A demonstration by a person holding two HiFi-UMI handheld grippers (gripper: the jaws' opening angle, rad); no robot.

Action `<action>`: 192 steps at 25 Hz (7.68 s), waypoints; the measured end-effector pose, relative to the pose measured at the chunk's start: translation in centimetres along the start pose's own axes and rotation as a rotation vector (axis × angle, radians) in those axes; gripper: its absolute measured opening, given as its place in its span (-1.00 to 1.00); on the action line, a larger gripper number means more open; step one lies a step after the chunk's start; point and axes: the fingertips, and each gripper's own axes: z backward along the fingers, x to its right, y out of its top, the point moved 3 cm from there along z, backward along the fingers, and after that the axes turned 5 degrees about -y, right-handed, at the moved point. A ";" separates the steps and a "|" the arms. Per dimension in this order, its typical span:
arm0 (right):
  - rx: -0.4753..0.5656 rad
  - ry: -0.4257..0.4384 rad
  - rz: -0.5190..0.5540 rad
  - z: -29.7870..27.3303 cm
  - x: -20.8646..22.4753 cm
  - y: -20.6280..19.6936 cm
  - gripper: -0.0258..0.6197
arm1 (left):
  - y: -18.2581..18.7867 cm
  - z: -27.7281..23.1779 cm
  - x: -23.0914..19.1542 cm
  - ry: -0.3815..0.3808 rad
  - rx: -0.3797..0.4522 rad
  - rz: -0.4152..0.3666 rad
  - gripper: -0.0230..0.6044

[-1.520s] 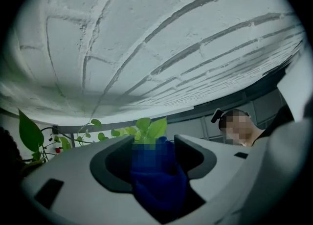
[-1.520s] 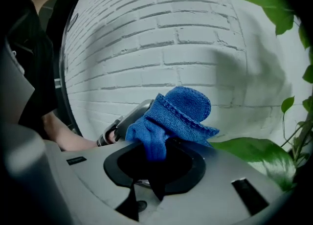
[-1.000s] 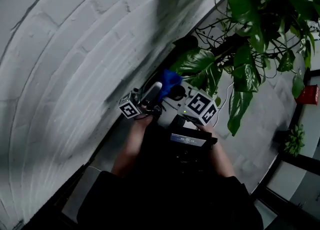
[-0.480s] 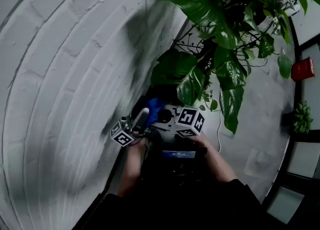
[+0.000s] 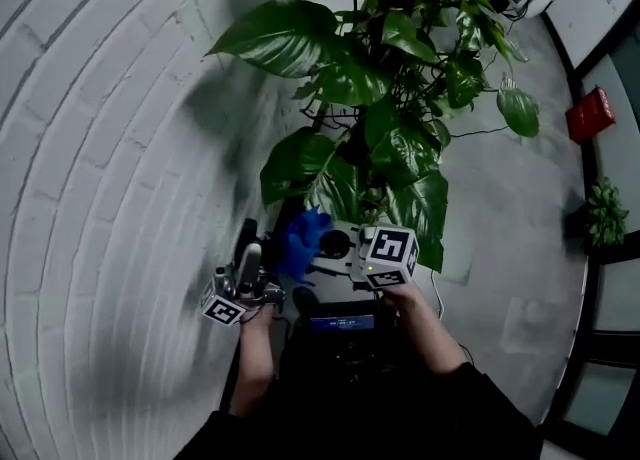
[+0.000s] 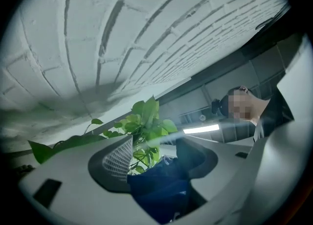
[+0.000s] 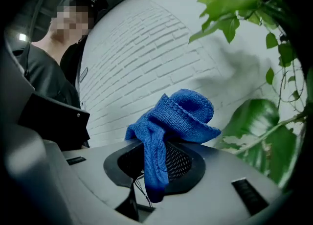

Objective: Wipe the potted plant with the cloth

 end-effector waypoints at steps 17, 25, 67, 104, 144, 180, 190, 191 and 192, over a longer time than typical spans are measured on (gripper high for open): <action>0.433 -0.504 -0.018 42.2 4.9 4.8 -0.59 | -25.5 -23.4 8.2 -0.165 -0.161 0.186 -0.06; 0.545 -0.673 0.045 50.5 7.2 8.7 -0.59 | -32.1 -31.9 6.2 -0.232 -0.273 0.298 -0.06; 0.074 -0.397 0.298 54.4 27.7 17.6 -0.59 | -44.3 -45.9 -0.4 -0.125 -0.014 0.259 -0.61; 0.266 -0.154 0.273 65.7 17.7 13.6 -0.59 | -42.6 -44.9 -0.4 -0.168 0.035 0.299 -0.71; 0.017 -0.111 0.280 60.1 18.3 11.0 -0.59 | -41.1 -44.3 -1.0 -0.157 0.031 0.245 -0.71; -0.114 -0.290 0.455 49.1 22.6 15.2 -0.59 | -38.5 -44.0 -0.2 -0.192 0.092 0.220 -0.47; -0.269 -0.278 0.657 49.3 19.5 12.1 -0.59 | -38.9 -43.4 -0.3 -0.156 0.088 0.213 -0.47; -0.290 -0.276 0.672 49.3 19.2 11.7 -0.59 | -38.8 -43.3 -0.2 -0.156 0.089 0.212 -0.46; -0.312 -0.271 0.689 49.3 18.9 11.2 -0.59 | -38.7 -43.2 -0.2 -0.157 0.090 0.211 -0.43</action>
